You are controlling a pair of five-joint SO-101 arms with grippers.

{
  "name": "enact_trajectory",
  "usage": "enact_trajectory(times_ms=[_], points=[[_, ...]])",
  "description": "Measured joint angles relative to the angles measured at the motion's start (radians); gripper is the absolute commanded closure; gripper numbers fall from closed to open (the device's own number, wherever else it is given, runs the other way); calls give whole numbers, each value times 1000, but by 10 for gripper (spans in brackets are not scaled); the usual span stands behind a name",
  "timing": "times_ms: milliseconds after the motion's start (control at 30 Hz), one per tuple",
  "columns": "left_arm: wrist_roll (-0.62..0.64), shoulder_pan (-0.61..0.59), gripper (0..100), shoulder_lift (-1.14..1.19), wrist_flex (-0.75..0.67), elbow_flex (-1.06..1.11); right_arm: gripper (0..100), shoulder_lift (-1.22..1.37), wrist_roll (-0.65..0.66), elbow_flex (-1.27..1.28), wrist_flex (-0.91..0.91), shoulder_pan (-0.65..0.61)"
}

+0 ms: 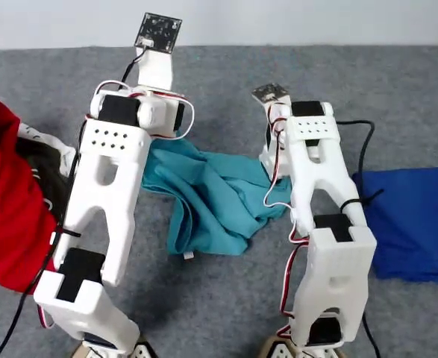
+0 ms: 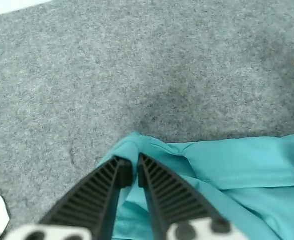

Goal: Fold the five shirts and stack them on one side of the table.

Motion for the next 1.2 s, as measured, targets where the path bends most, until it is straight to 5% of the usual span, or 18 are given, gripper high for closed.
enact_trajectory(times_ms=[567, 733, 1200], points=[[0, 0, 987, 0, 0, 0, 818, 101, 0, 5, -112, -68], [0, 0, 987, 0, 0, 3, 997, 124, 0, 3, -153, -61], [0, 0, 987, 0, 0, 3, 988, 40, 0, 5, -132, -31]])
